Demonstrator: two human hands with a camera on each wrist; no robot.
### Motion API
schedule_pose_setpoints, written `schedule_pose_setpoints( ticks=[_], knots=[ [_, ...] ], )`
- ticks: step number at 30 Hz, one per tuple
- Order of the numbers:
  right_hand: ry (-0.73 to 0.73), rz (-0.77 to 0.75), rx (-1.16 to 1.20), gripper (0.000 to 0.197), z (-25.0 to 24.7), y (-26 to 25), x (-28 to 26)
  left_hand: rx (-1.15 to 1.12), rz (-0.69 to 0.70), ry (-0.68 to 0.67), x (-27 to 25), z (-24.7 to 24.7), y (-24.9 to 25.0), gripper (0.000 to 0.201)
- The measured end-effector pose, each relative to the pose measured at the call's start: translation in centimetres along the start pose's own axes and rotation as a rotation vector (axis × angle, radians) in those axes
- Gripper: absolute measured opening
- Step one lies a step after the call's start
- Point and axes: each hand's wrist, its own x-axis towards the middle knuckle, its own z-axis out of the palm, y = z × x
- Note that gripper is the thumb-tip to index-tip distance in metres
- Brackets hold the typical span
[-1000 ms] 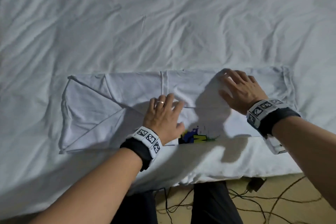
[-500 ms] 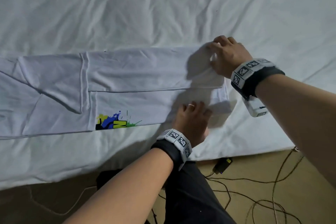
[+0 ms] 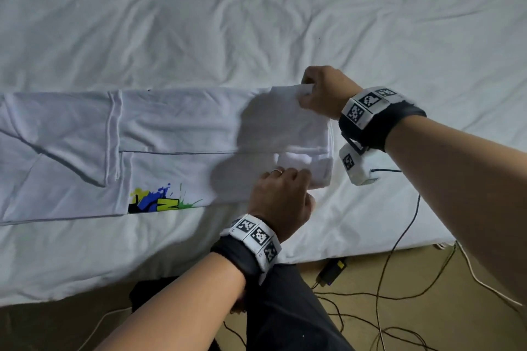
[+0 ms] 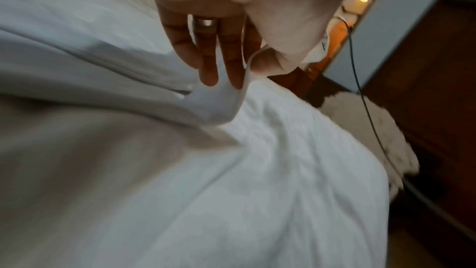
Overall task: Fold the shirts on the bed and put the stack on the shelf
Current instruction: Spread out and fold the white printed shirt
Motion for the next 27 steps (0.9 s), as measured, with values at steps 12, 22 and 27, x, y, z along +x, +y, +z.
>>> schedule_pose_setpoints(
  ticks=[12, 22, 27],
  knots=[
    [-0.099, -0.217, 0.378, 0.009, 2.5, -24.6, -0.2, -0.327, -0.377, 0.331, -13.3, -11.9, -13.8, 0.017],
    [-0.059, -0.107, 0.415, 0.005, 18.5, -44.8, 5.7, -0.289, -0.707, 0.424, -23.6, -18.7, -33.9, 0.022],
    [-0.036, -0.023, 0.352, 0.012, 24.8, -51.2, 8.4, -0.234, -0.884, 0.272, -26.5, -20.5, -41.3, 0.022]
  ],
)
